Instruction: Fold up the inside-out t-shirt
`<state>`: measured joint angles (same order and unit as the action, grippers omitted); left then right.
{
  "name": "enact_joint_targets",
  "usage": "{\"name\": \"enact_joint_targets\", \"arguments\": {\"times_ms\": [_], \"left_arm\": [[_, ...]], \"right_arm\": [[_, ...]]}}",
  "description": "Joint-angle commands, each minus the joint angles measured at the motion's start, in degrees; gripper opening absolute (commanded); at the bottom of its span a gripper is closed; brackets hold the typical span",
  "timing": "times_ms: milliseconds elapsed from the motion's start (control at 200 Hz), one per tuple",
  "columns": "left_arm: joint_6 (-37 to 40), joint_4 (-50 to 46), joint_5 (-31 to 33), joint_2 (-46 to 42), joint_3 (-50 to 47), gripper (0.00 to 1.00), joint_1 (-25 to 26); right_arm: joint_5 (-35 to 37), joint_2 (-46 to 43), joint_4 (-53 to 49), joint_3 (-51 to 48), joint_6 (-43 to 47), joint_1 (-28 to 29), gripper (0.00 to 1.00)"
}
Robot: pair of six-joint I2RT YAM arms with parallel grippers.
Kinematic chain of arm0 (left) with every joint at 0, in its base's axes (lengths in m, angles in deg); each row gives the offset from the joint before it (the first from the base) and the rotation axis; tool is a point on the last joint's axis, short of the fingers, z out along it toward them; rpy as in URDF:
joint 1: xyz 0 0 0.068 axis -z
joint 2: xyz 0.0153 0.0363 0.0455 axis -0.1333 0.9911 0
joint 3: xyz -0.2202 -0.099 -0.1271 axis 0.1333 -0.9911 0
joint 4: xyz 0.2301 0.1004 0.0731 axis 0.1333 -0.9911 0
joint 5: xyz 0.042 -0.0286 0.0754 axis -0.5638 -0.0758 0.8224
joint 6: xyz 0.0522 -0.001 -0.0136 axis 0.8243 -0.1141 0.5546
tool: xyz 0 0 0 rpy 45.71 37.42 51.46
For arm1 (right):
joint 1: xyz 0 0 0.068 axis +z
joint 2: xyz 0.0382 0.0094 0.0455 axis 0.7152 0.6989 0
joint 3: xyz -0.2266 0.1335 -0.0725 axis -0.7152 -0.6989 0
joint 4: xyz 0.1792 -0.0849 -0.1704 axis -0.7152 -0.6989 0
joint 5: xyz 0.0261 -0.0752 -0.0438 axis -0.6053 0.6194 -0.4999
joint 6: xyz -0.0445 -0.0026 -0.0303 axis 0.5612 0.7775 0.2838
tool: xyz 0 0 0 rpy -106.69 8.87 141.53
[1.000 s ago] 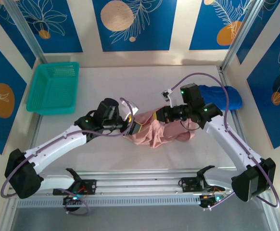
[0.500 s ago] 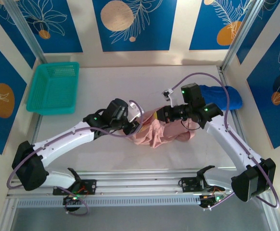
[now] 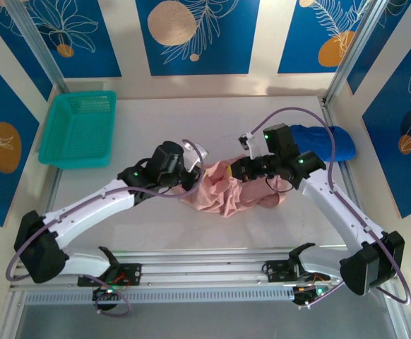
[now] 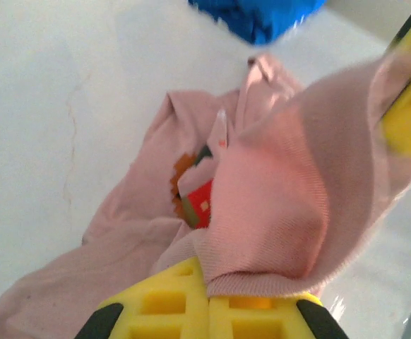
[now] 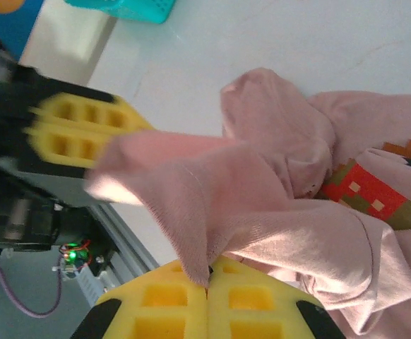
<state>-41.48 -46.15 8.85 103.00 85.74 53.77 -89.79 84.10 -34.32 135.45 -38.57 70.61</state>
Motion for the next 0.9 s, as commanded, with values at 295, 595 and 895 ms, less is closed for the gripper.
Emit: {"name": "enact_joint_targets", "arguments": {"times_ms": [295,595,895], "left_arm": [[-12.4,1.2,0.7,-2.6,1.3,0.00,-1.1],[-15.0,-2.2,2.3,-0.6,3.8,0.00,-1.2],[-15.7,-3.1,2.5,0.0,4.5,0.00,-1.5]], "right_arm": [[1.3,3.4,7.5,-5.1,-2.3,-0.2,0.11],[-1.3,0.1,15.0,-11.6,-2.6,-0.8,0.22],[-0.9,-4.9,21.7,-18.2,-0.5,1.4,0.38]]}}
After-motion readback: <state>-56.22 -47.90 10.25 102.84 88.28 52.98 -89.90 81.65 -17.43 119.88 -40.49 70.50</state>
